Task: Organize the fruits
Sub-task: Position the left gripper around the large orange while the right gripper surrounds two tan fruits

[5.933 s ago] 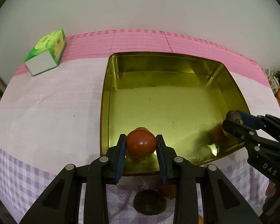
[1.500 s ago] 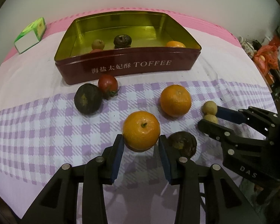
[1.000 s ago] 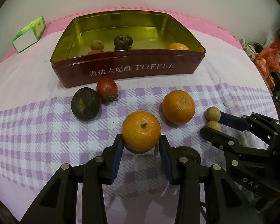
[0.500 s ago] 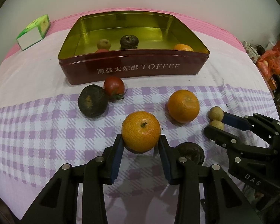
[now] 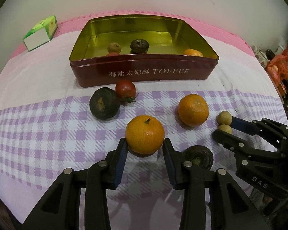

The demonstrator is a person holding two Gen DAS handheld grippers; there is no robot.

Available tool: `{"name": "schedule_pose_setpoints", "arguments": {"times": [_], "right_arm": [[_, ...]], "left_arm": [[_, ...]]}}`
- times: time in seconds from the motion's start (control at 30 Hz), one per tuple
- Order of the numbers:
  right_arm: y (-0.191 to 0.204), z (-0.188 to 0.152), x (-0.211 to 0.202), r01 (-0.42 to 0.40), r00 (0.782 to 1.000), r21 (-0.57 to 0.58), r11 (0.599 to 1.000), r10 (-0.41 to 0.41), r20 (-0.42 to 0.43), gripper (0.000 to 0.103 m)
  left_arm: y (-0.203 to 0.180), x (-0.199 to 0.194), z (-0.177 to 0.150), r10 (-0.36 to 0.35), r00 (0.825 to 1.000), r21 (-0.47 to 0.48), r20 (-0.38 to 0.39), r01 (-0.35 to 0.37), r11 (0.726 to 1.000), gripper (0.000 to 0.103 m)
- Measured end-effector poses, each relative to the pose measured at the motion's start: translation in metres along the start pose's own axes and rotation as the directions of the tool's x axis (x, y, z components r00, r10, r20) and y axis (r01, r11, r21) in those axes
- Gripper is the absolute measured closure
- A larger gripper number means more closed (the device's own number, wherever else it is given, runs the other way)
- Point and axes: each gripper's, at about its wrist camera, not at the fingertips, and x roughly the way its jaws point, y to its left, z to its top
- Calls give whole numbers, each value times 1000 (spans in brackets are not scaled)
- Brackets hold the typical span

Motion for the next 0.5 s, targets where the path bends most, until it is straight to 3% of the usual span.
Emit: {"name": "schedule_pose_setpoints", "arguments": {"times": [0.5], "right_arm": [[-1, 3, -1, 8, 1000, 12, 1000, -8, -9, 65]], "left_arm": [[1, -6, 1, 40, 999, -17, 6, -39, 999, 64]]}}
